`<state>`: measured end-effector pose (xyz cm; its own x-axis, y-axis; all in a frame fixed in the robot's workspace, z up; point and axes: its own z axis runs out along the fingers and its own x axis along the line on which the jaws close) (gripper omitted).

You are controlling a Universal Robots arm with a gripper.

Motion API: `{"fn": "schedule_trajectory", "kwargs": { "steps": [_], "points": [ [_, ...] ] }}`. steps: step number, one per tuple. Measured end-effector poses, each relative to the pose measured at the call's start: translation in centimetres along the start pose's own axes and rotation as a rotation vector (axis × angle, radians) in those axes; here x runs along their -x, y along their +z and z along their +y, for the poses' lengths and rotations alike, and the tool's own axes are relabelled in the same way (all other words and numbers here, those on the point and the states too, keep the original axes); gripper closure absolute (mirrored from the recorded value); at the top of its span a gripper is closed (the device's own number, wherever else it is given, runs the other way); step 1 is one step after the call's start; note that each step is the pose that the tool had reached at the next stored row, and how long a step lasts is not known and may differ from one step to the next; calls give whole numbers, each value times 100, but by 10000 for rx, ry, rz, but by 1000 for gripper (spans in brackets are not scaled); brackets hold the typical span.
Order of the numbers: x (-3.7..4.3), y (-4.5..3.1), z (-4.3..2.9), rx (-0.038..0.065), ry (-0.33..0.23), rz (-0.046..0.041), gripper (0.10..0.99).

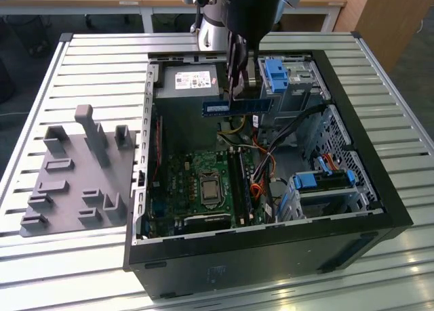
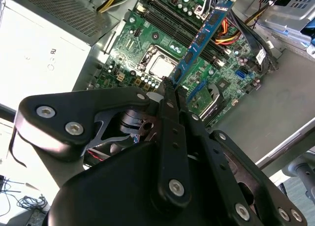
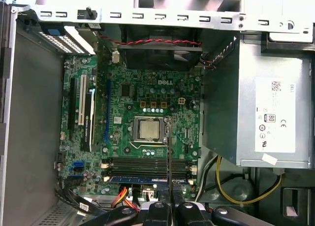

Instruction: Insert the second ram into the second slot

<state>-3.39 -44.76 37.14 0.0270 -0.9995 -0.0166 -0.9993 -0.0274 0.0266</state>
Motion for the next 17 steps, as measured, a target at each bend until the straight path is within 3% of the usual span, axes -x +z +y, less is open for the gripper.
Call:
{"fn": "schedule_trajectory", "kwargs": {
  "steps": [17],
  "points": [
    [-38,0,1,1,0,0,949]
  ]
}}
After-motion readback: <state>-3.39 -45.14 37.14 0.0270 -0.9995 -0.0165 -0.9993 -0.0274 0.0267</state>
